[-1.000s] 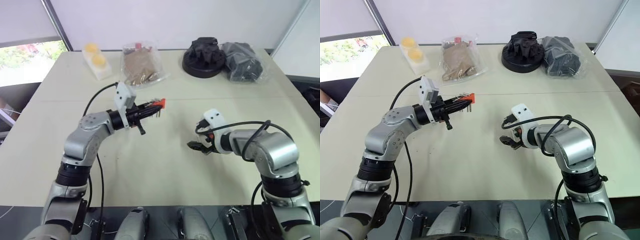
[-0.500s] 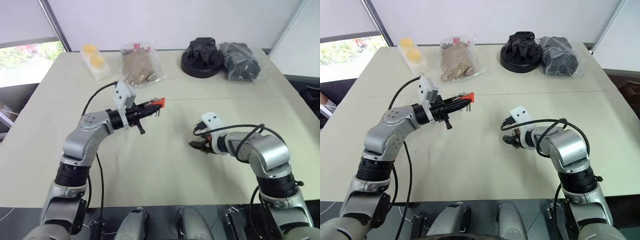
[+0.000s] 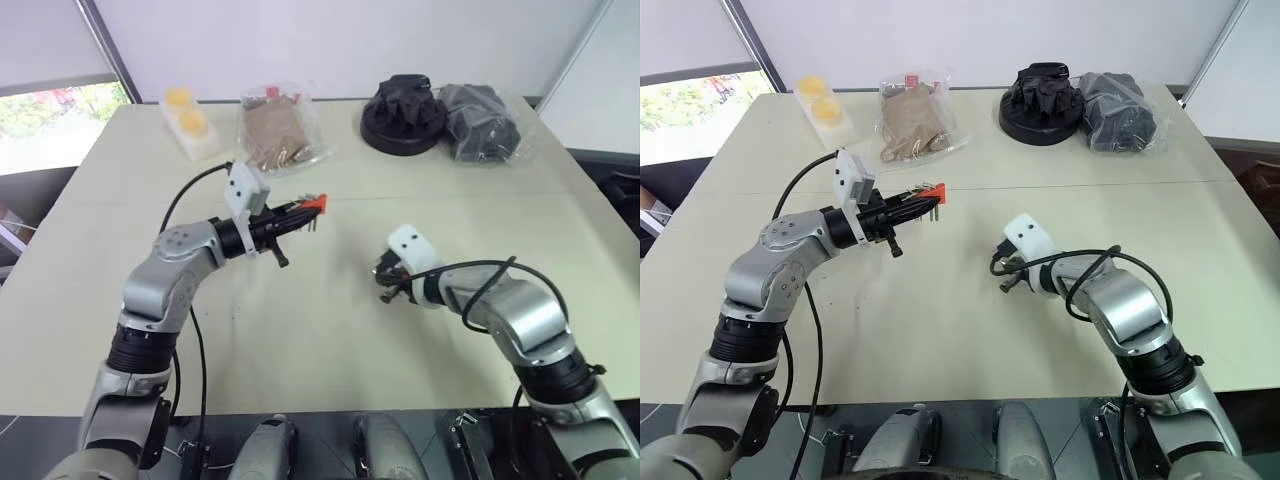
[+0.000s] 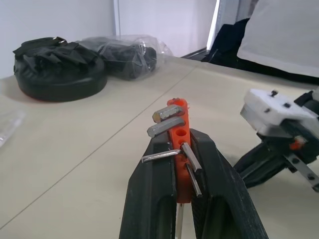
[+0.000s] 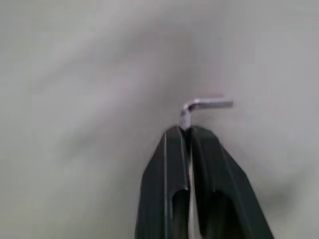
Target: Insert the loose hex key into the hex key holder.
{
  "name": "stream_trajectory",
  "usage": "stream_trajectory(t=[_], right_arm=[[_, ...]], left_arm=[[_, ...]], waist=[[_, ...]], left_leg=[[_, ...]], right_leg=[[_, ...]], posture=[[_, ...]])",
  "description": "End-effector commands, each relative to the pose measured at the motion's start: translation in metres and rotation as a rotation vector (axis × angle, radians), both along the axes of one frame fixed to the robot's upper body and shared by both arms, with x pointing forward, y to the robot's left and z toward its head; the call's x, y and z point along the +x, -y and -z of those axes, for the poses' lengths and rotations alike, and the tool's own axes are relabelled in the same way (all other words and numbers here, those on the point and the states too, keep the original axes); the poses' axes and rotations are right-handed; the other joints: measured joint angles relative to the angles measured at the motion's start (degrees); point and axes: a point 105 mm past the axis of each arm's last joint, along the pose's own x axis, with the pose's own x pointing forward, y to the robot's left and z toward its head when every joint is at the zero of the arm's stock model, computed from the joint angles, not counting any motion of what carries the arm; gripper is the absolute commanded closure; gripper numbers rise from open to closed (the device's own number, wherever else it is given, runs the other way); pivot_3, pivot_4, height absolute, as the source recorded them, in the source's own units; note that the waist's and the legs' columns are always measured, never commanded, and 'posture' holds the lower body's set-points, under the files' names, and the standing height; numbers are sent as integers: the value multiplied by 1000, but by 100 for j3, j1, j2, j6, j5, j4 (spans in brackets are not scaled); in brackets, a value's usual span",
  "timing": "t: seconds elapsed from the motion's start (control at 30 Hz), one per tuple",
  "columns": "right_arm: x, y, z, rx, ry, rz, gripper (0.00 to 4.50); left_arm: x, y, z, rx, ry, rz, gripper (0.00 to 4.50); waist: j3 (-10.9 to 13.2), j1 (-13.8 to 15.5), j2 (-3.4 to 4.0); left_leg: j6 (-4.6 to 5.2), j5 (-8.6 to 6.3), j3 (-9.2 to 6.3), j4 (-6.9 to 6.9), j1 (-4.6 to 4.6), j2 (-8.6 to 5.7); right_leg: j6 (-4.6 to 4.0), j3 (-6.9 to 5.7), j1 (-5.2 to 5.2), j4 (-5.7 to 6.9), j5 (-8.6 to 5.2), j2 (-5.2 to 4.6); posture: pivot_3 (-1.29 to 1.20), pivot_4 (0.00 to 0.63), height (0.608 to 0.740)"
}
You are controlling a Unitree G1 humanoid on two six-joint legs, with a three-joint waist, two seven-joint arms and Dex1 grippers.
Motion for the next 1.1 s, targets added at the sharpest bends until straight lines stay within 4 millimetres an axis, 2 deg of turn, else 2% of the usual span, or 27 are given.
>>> stream_trajectory(t=[0.03,0.07,0.1,0.2,0.4,0.5,0.6,0.83,1.1], right_arm=[[27,11,-80,190,426,104,4476],[31,16,-99,270,510,149,4476],[33,18,-109,323,559,176,4476],[26,14,-149,520,736,151,4476],[5,-15,-169,796,746,-71,4476],[-3,-34,-173,813,759,-157,4476],[-4,-43,-172,811,768,-176,4476],[-1,-48,-152,740,778,-160,4476],[0,-55,-141,714,773,-153,4476]], left_arm=[[-4,3,-15,-17,45,23,4500],[-3,3,-15,-18,43,27,4500],[-3,3,-16,-18,42,29,4500],[0,6,-17,-16,42,40,4500],[9,6,-25,-26,55,33,4500],[13,7,-27,-35,57,30,4500],[14,10,-29,-43,63,34,4500],[12,17,-31,-68,65,38,4500],[12,18,-32,-75,66,30,4500]], waist=[[0,11,0],[0,12,0],[0,13,0],[0,22,0],[0,-21,1],[0,-27,1],[0,-25,1],[0,-18,1],[0,-27,1]], left_leg=[[0,0,-1,0,0,0],[0,0,0,1,0,0],[-1,0,1,2,0,-1],[-1,0,-3,0,0,-1],[-1,1,-4,-3,1,-1],[-1,1,-3,-2,1,0],[-1,1,-3,-2,1,0],[-1,1,-3,-1,1,-1],[-1,1,-3,-2,1,0]], right_leg=[[0,0,0,0,0,0],[1,0,0,0,0,0],[2,0,0,0,1,1],[2,-1,-1,1,1,2],[3,-3,-1,3,1,3],[3,-3,-4,7,2,5],[3,-4,-6,10,2,5],[3,-4,-6,11,2,4],[3,-3,-9,13,2,5]], posture=[[0,150,740],[0,150,740],[0,150,740],[0,150,740],[0,150,740],[0,150,740],[0,150,740],[0,150,740],[0,150,740]])
